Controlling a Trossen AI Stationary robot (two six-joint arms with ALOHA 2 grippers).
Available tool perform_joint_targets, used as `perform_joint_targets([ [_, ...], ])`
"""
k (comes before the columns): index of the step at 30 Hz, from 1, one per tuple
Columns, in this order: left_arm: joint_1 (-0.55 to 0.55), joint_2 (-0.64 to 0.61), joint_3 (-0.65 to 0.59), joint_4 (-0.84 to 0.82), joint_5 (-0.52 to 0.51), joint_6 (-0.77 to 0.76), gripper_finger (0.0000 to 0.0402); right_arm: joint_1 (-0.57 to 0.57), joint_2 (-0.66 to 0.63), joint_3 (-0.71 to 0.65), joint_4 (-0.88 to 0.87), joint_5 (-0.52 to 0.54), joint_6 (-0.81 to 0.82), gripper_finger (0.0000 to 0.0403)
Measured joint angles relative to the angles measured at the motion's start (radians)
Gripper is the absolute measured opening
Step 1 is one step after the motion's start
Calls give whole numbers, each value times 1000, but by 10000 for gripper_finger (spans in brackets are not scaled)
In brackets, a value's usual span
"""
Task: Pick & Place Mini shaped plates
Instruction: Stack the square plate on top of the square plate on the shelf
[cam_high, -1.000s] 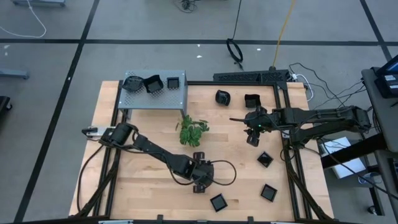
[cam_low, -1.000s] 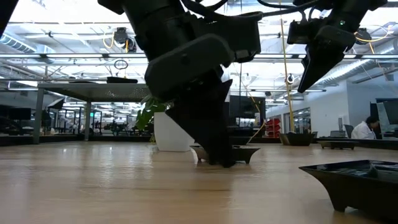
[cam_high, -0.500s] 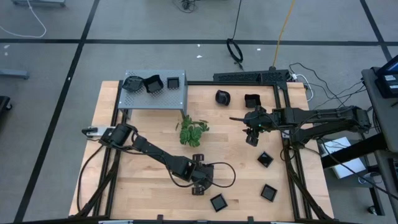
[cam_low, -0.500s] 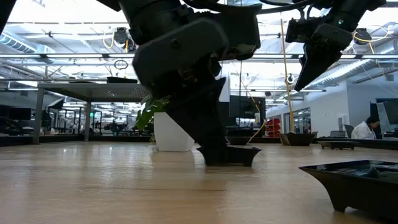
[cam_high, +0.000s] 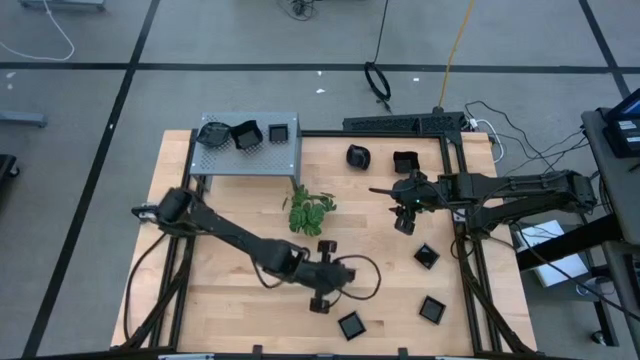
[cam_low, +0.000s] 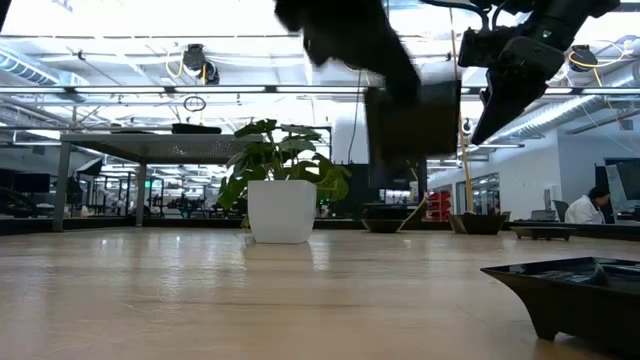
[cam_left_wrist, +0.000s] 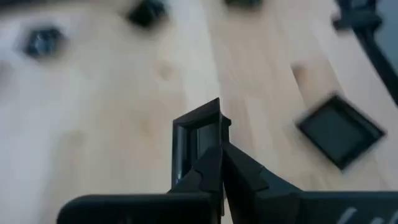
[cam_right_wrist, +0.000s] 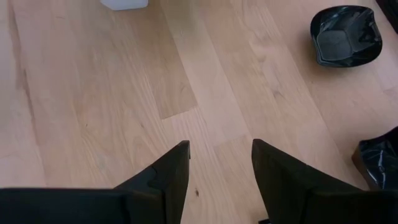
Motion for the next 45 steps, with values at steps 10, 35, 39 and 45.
perform_joint_targets([
  [10, 72, -215, 0, -7, -384, 78, 8, 0, 0, 0, 50, 0, -8, 164],
  [35, 695, -419, 2, -525, -218, 611, 5, -38, 0, 0, 275, 6, -1, 164],
  [39, 773, -419, 2, -525, -192, 713, 3, -48, 0, 0, 275, 37, 7, 164],
  [45, 845, -419, 2, -527, -54, 787, 3, -48, 0, 0, 274, 137, 8, 164],
])
